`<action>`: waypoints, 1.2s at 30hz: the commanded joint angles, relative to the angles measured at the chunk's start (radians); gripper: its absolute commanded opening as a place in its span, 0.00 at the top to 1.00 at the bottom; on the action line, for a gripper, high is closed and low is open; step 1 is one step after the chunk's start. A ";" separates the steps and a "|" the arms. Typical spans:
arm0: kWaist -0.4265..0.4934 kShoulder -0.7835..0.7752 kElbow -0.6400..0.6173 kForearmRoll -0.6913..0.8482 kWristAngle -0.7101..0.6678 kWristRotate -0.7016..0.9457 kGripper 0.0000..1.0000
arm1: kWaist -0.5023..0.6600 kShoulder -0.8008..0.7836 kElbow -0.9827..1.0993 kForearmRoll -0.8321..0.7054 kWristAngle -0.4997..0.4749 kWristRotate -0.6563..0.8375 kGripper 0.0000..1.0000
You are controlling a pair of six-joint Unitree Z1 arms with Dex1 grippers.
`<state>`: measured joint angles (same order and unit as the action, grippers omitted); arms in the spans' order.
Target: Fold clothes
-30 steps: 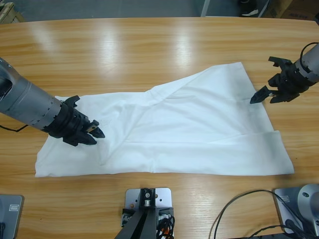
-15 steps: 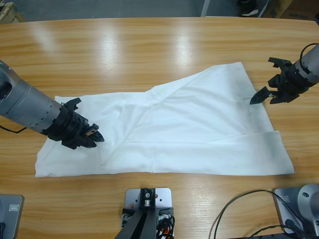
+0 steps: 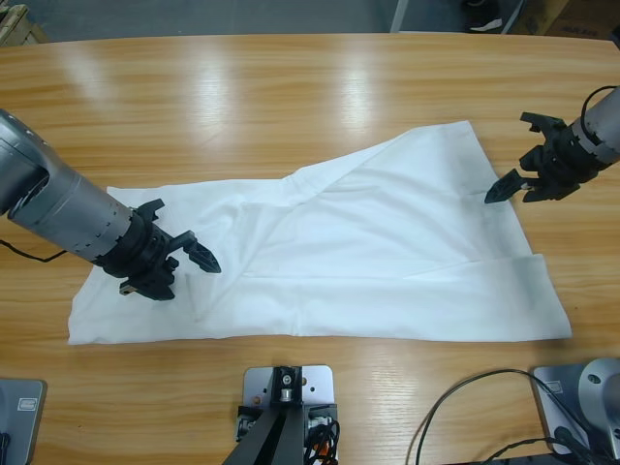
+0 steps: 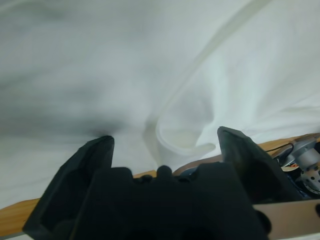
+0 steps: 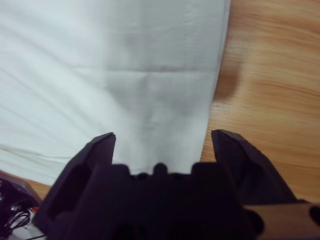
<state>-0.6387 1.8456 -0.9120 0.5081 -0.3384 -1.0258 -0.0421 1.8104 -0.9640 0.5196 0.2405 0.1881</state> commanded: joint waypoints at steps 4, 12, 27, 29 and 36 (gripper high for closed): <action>-0.007 0.004 -0.014 -0.011 0.001 0.001 0.84 | -0.009 -0.012 0.032 -0.009 0.006 0.001 0.22; -0.014 0.011 -0.002 -0.010 -0.005 0.015 1.00 | -0.009 -0.016 0.037 -0.010 0.006 0.001 0.22; 0.107 -0.064 -0.196 0.065 0.208 0.119 1.00 | -0.009 -0.043 0.057 -0.010 0.013 0.004 0.22; 0.177 -0.078 -0.226 0.085 0.234 0.162 1.00 | -0.009 -0.040 0.057 -0.010 0.013 0.003 0.22; 0.303 -0.010 -0.473 0.089 0.185 0.311 1.00 | -0.009 -0.009 0.058 -0.027 0.013 0.003 0.22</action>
<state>-0.4035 1.7784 -1.2009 0.5799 -0.1217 -0.8267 -0.0421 1.7969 -0.9323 0.5154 0.2406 0.1882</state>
